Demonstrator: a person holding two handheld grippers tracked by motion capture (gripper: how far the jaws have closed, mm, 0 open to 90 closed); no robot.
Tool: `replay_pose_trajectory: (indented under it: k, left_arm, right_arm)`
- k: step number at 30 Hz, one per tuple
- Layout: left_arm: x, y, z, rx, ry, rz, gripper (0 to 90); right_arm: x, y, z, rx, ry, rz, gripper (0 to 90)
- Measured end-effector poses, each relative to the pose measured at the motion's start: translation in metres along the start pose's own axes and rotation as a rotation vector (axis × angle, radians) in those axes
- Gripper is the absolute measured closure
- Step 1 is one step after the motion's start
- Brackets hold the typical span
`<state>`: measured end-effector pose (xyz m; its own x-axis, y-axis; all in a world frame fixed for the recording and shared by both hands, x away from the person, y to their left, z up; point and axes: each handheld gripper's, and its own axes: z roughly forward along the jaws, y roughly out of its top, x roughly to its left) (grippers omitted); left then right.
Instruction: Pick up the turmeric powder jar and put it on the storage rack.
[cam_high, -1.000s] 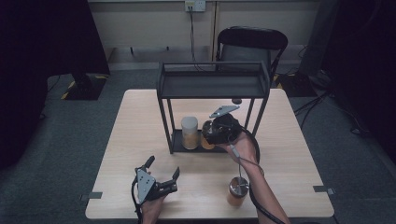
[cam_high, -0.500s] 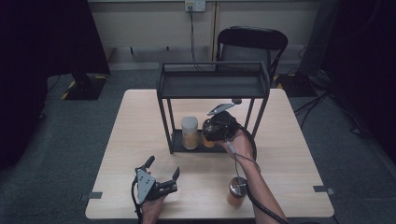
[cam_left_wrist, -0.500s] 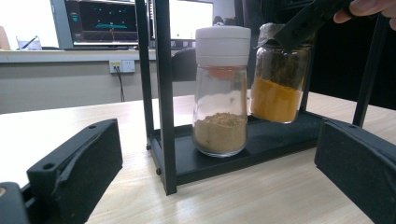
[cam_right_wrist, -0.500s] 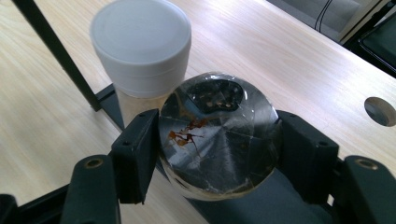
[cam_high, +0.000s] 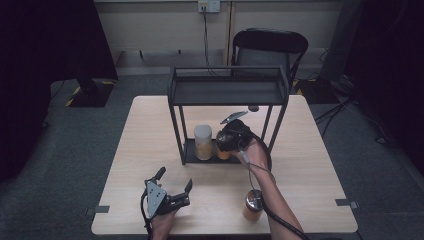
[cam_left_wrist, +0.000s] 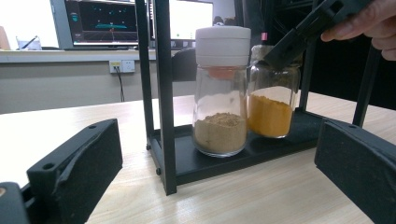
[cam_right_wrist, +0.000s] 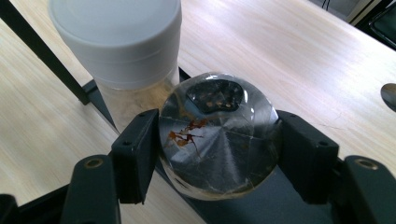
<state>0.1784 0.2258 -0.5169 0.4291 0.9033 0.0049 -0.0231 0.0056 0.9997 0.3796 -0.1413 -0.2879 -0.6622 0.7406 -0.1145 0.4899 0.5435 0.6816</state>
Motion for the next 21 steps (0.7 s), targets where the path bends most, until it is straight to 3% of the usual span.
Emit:
replay_pose_trajectory:
  k: [21]
  left_arm:
    - [-0.0007,0.0001,0.0001,0.0,0.004,-0.001,0.3]
  right_arm:
    - [-0.0019,0.0039,0.0115,0.031,0.014,0.001,34.4]
